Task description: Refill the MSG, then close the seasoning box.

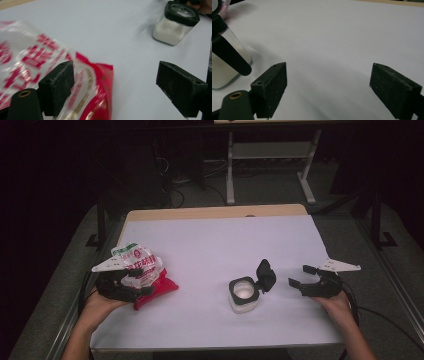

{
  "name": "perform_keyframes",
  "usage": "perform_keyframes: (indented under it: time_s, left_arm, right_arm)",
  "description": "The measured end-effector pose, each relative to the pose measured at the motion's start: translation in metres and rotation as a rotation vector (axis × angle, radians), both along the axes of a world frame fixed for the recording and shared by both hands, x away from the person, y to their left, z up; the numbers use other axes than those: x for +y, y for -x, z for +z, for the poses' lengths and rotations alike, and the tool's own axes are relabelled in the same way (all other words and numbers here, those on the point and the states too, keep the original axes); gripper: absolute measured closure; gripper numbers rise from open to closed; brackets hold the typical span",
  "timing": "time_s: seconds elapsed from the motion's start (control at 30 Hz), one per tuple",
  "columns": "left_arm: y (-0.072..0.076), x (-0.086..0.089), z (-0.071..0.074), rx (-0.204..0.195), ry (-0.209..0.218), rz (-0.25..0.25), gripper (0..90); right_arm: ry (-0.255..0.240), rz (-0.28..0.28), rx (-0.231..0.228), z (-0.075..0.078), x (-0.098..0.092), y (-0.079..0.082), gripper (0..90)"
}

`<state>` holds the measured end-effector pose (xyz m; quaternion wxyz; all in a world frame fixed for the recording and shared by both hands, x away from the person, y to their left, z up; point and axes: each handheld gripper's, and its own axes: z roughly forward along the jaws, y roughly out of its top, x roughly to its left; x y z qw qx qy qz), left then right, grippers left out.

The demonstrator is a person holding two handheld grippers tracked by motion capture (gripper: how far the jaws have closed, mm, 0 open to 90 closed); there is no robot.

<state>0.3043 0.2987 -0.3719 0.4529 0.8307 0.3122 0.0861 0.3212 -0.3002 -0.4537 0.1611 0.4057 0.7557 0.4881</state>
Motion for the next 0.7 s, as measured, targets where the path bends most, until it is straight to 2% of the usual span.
perform_keyframes:
  time_s: [0.33, 0.5, 0.7]
  left_arm:
    - [-0.006, -0.045, 0.003, -0.022, 0.010, -0.069, 14.7]
    - [-0.004, -0.061, -0.003, -0.017, 0.008, -0.090, 14.8]
    - [0.001, -0.084, -0.014, -0.014, -0.014, -0.118, 14.7]
  right_arm:
    - [-0.002, 0.002, 0.002, 0.000, -0.001, 0.000, 13.9]
    - [-0.005, 0.005, -0.002, 0.001, -0.002, 0.001, 13.9]
    - [0.000, 0.010, -0.005, 0.001, -0.002, 0.001, 13.9]
